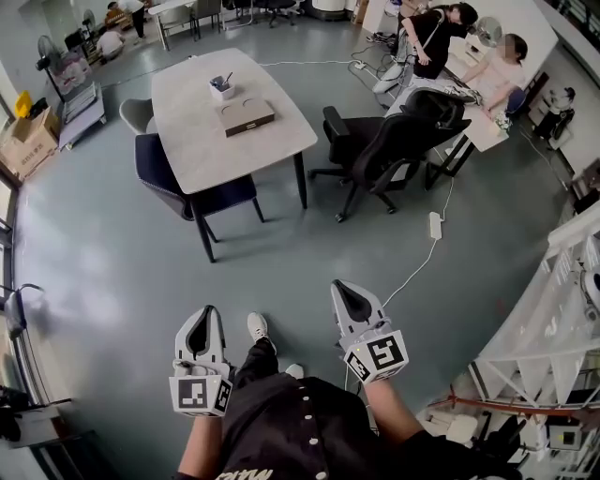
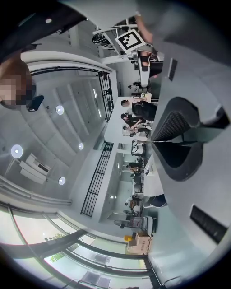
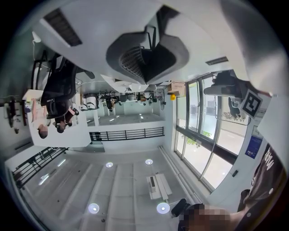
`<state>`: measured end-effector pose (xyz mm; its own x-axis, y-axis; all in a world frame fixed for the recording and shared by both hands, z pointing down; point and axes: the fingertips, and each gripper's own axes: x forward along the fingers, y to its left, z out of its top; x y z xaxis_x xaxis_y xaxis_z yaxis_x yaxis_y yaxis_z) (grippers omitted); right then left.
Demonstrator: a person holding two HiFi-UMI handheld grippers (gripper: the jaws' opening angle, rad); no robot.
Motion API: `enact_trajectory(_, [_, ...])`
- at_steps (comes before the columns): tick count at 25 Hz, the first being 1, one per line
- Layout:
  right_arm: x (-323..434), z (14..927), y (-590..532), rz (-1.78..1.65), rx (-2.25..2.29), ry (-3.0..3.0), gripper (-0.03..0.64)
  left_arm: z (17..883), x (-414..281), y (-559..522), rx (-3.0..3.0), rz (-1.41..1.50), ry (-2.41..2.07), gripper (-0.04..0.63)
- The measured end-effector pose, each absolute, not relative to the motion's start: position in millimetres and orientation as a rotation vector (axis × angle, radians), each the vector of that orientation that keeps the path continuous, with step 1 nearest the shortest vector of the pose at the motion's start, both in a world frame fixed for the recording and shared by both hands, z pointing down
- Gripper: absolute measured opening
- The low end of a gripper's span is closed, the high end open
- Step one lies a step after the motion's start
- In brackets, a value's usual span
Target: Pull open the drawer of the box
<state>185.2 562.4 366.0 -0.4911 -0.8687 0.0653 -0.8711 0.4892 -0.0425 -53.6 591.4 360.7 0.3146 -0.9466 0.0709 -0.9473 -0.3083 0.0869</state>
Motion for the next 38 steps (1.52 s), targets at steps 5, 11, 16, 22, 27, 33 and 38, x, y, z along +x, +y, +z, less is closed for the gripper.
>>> enact_trajectory(5, [186, 365, 514, 0.096, 1.596, -2.65, -0.003, 360, -51, 534, 2.487, 0.005, -1.747, 0.018])
enact_trajectory(11, [174, 353, 450, 0.06, 1.601, -2.661, -0.003, 355, -54, 467, 2.513, -0.024, -1.726, 0.018])
enact_trajectory(16, [160, 347, 411, 0.064, 1.596, -2.66, -0.003, 350, -60, 425, 2.524, -0.02, -1.701, 0.018])
enact_trajectory(22, [142, 345, 366, 0.051, 1.619, -2.648, -0.003, 349, -74, 378, 2.541, -0.037, -1.671, 0.018])
enact_trajectory(27, [130, 347, 337, 0.063, 1.645, -2.633, -0.003, 348, -81, 348, 2.576, -0.034, -1.63, 0.018])
enact_trajectory(33, [124, 352, 313, 0.089, 1.65, -2.627, -0.003, 356, -88, 321, 2.565, -0.013, -1.615, 0.018])
enact_trajectory(38, [124, 357, 280, 0.114, 1.64, -2.627, -0.003, 360, -86, 288, 2.552, 0.0, -1.611, 0.018])
